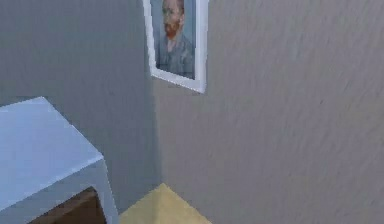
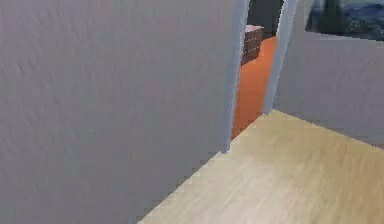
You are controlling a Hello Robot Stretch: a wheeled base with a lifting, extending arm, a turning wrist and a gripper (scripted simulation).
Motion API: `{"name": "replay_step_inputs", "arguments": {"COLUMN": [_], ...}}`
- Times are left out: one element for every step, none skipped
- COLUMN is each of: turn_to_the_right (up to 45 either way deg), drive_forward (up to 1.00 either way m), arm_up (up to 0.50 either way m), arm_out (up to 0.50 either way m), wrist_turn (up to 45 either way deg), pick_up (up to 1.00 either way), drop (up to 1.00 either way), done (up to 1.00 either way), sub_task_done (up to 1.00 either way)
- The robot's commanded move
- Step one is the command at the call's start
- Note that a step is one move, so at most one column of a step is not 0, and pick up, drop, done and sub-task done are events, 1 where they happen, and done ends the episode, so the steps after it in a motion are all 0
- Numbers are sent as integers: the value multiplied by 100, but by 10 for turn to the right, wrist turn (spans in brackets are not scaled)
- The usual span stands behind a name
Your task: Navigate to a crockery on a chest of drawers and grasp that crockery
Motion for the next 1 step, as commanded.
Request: {"name": "replay_step_inputs", "arguments": {"turn_to_the_right": [0], "drive_forward": [30], "arm_up": [0], "arm_out": [0], "wrist_turn": [0], "pick_up": [0], "drop": [0], "done": [0], "sub_task_done": [0]}}
